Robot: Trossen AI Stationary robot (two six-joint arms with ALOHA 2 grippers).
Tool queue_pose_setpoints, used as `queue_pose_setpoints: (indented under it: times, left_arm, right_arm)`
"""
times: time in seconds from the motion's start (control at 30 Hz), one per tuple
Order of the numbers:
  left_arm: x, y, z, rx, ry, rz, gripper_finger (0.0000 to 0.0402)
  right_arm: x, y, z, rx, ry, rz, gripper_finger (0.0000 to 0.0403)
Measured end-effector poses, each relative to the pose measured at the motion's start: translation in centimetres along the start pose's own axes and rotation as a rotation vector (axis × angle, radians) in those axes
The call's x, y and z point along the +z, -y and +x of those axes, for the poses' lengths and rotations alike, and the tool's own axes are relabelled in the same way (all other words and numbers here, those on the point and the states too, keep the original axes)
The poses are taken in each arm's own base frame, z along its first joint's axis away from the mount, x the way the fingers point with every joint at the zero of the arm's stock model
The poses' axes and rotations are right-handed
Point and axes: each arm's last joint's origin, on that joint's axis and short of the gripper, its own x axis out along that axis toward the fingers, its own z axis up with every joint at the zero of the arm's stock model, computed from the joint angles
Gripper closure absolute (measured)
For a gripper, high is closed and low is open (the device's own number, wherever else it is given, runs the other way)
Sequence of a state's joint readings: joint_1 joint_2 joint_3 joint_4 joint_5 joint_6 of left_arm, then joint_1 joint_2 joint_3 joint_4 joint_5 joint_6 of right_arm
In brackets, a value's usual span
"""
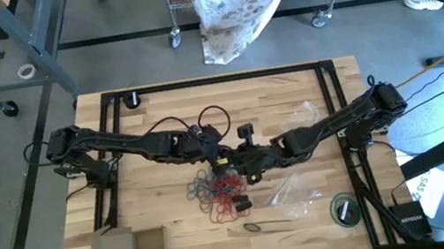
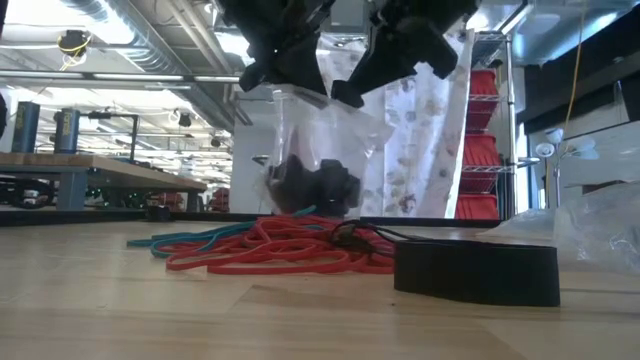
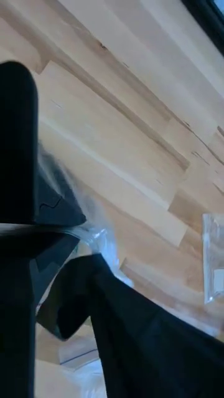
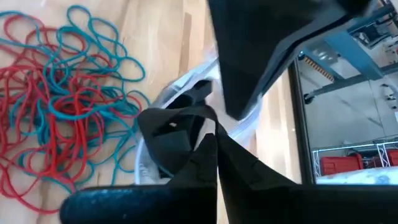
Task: Sort rubber bands
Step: Put the black rubber band into the transparent zip lock bag
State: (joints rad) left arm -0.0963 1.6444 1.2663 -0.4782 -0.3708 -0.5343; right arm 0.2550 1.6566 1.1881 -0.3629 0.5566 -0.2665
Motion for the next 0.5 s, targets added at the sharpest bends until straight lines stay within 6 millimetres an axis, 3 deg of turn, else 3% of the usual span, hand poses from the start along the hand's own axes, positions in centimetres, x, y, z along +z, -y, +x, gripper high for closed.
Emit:
queue_pose_setpoints:
  times: [0.23,0.5]
  left_arm:
    - [0.0,0.0,0.0,0.000,-0.004,0.002,0.0402]
    - [-0.2,0.2,-0.1,-0.006,-0.010,0.028,0.0401]
  right_arm:
    - [1.3,-0.8,-1.5,0.005,0.070,-0.010,0.0400]
    - [0.7,0.0,-0.7,-0.021,0.022,-0.027,0.0400]
